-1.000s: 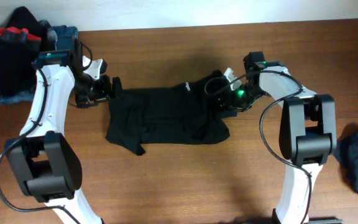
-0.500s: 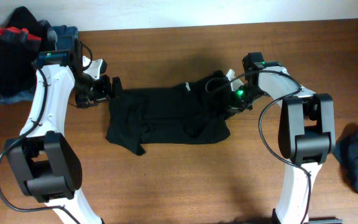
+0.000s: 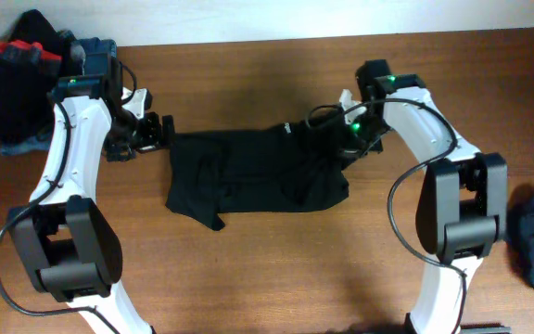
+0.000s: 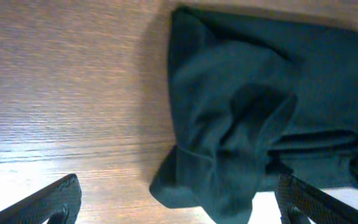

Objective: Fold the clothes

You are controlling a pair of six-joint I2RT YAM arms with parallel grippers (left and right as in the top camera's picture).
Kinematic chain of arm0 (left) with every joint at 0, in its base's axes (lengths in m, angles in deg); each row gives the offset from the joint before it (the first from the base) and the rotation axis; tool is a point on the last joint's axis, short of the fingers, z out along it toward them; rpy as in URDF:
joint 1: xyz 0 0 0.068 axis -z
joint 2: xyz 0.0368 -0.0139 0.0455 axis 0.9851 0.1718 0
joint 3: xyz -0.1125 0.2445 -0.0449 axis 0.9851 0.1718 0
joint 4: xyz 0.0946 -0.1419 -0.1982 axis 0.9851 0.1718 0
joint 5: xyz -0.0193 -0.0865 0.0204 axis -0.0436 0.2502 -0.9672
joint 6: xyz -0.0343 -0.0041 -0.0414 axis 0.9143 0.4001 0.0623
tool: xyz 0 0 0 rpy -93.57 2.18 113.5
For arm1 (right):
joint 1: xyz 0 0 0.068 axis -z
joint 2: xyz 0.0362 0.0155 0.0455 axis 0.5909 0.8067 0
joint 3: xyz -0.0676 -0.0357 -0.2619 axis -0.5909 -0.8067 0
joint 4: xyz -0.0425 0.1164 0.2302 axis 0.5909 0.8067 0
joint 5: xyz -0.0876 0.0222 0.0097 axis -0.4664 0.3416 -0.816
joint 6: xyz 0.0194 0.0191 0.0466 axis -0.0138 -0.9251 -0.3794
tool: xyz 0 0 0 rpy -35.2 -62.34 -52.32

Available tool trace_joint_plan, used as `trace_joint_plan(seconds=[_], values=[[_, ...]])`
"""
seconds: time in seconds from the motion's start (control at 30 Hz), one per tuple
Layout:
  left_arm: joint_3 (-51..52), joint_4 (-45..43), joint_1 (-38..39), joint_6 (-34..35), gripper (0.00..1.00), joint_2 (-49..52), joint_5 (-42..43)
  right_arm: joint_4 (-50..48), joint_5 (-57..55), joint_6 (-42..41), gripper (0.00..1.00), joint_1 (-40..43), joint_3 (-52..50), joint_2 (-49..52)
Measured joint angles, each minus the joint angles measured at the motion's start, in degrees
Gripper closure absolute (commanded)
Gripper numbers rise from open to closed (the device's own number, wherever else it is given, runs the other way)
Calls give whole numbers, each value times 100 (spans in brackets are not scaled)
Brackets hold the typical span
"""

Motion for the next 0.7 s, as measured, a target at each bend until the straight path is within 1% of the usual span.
trace_joint_plan(seconds=[0.2,0.37,0.7], values=[[0,-22,0,87,1,0,-188,4,-564,-356,96,-501,22,-17],[0,-24,0,125,1,0,-295,2,-905,-535,96,-732,26,-17],[0,-42,0,127,1,0,-337,28,-1115,-800,96,-1123,275,-17]])
